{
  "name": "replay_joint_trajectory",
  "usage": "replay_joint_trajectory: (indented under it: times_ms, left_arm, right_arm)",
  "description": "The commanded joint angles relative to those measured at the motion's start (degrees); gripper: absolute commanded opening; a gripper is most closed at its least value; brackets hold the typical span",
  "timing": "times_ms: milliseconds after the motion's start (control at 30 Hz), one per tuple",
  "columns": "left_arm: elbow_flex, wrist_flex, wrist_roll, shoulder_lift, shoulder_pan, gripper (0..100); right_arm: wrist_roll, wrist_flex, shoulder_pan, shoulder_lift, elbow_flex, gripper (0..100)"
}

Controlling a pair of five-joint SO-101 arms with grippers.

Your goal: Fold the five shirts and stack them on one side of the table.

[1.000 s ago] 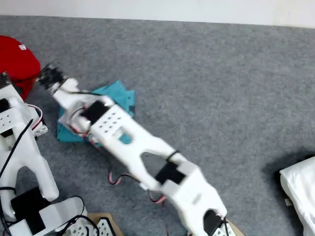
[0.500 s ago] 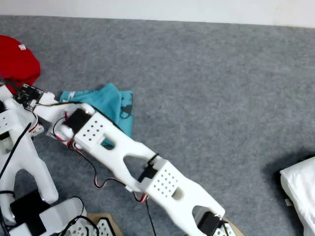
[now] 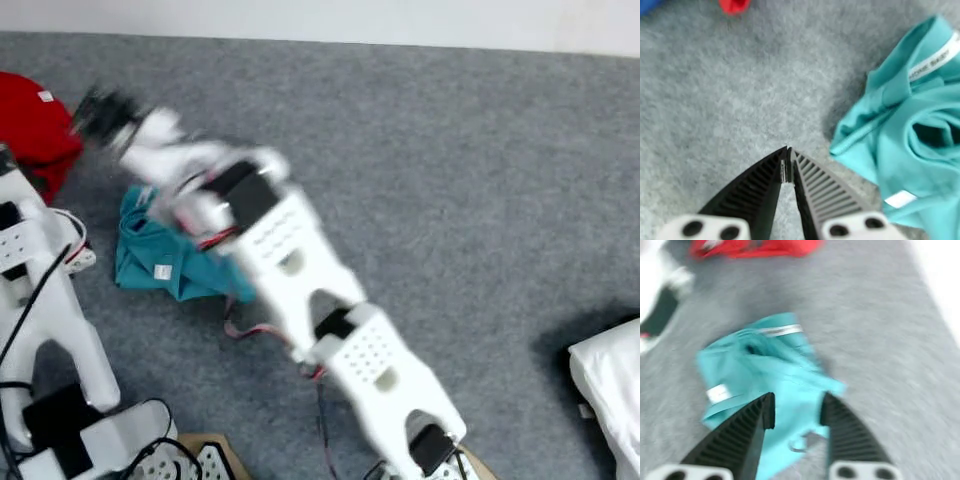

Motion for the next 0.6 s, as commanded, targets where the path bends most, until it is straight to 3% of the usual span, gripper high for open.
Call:
replay_joint_trajectory:
  times_ms: [0,133,567]
  left_arm:
    - [-0.8,-0.7,0.5,-0.7,3.2,1]
    - [-6.4,-0.6,0.6,3.8,4.1,1]
    - [-34.9,11.1,3.4,22.2,14.5,1]
  right_arm:
    - [-3.6,0.9,4.8,-10.4,0.0,0.9]
    - [-3.7,0.9,7.1,-19.2,11.0,0.6]
    - [-9.2,-1.5,8.0,-64.4,77.2,0.6]
